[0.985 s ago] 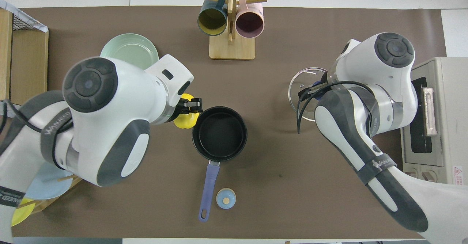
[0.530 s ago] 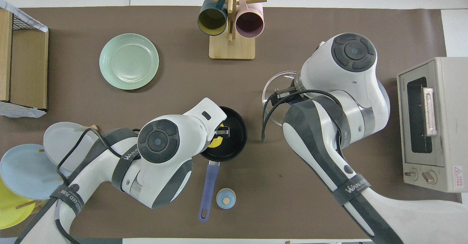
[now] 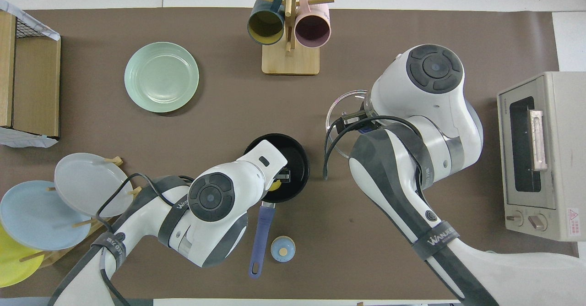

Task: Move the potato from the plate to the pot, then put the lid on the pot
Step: 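Lower the potato into the black pot and open the left gripper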

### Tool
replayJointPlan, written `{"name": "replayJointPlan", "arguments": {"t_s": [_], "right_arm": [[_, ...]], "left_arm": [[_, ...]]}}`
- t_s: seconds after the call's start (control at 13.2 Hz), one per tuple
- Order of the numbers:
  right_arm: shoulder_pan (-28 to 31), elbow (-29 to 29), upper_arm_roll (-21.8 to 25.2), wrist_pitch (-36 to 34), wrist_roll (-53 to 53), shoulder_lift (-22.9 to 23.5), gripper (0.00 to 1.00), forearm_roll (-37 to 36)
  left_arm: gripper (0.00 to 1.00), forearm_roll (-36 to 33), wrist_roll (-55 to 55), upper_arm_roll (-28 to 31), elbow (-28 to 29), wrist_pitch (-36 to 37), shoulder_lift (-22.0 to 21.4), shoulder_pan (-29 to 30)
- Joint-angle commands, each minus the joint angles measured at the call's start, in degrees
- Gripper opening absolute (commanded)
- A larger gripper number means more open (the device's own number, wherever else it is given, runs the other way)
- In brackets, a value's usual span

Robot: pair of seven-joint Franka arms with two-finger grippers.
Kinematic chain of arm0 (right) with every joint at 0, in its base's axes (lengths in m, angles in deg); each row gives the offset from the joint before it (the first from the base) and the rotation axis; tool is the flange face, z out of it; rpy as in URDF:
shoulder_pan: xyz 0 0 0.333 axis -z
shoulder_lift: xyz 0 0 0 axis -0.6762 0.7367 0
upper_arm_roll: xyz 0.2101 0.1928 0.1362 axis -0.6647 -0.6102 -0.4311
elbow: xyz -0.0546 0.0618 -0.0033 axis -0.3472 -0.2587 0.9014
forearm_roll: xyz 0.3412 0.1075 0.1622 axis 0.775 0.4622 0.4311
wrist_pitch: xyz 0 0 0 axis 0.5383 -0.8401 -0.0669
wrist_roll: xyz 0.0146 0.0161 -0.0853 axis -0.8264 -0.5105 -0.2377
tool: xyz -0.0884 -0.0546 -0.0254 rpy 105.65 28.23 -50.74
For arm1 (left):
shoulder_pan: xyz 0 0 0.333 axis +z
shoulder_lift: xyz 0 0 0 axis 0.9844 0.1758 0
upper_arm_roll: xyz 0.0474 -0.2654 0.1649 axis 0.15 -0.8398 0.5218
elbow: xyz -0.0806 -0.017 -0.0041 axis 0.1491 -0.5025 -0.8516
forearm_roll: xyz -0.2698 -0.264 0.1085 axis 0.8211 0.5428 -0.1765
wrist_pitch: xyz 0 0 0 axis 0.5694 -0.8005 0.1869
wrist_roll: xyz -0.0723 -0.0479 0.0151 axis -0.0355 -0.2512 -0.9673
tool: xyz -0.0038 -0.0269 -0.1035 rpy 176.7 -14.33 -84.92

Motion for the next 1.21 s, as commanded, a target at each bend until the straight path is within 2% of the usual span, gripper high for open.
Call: {"name": "replayJointPlan", "arguments": {"t_s": [0.0, 0.23, 0.38, 0.45, 0.61, 0.68, 0.76, 0.91, 1.14], "right_arm": [[0.3, -0.8, -0.2, -1.0, 1.0, -0.1, 0.39, -0.9], [0.3, -0.8, -0.2, -1.0, 1.0, -0.1, 0.39, -0.9], [0.3, -0.8, -0.2, -0.9, 1.0, -0.1, 0.39, -0.9], [0.3, -0.8, -0.2, -0.9, 1.0, -0.1, 0.39, -0.8], [0.3, -0.8, -0.2, -0.9, 1.0, -0.1, 0.39, -0.8], [0.3, -0.8, -0.2, -0.9, 1.0, -0.1, 0.39, -0.9], [0.3, -0.8, -0.2, -0.8, 1.0, 0.0, 0.39, -0.9], [0.3, -0.8, -0.2, -0.8, 1.0, 0.0, 0.39, -0.9], [0.2, -0.9, -0.2, -1.0, 1.0, -0.1, 0.39, -0.8]], "left_arm": [[0.0, -1.2, -1.2, 1.1, 0.8, -1.8, 0.2, -1.3], [0.0, -1.3, -1.4, 1.2, 0.8, -1.8, 0.9, -2.0], [0.0, -3.7, -1.3, 1.2, 0.6, -1.7, 0.9, -2.0], [0.04, -4.2, -1.3, 1.1, 0.5, -1.3, 0.9, -2.0], [0.63, -4.2, -1.3, 1.1, 0.3, -1.1, 0.8, -2.1], [0.76, -4.2, -1.3, 1.1, 0.1, -0.8, 0.8, -2.1], [0.81, -4.2, -1.2, 1.1, -0.6, 0.1, 0.7, -2.0], [1.0, -4.2, -0.7, 1.2, -4.2, 6.8, -0.3, -1.4], [1.0, -4.2, 3.5, 1.5, -16.0, 23.5, -1.9, 4.4]]}}
